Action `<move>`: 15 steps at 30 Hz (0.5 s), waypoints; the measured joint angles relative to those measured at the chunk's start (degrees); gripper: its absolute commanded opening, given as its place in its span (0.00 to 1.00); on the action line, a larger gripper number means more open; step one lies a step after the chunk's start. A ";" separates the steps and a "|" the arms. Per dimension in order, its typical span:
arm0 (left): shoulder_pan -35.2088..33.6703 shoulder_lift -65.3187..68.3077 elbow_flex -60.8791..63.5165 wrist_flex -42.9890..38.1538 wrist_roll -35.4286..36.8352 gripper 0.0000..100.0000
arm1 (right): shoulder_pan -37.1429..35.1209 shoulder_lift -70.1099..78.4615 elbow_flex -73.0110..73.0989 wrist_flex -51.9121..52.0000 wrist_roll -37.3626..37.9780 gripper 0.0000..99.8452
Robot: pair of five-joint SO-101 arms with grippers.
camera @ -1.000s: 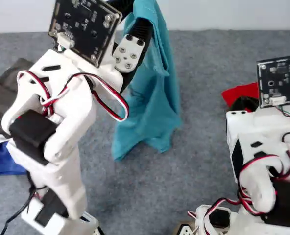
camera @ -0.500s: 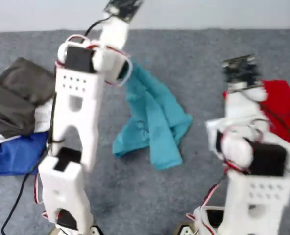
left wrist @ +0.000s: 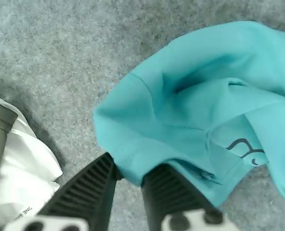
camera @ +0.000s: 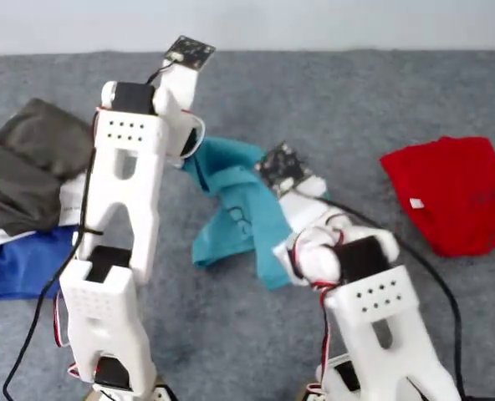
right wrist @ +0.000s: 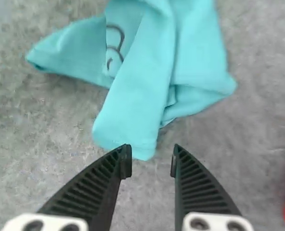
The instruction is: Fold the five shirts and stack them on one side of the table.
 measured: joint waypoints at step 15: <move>0.18 0.00 0.26 0.00 0.00 0.01 | -0.18 0.09 21.89 -18.64 0.09 0.15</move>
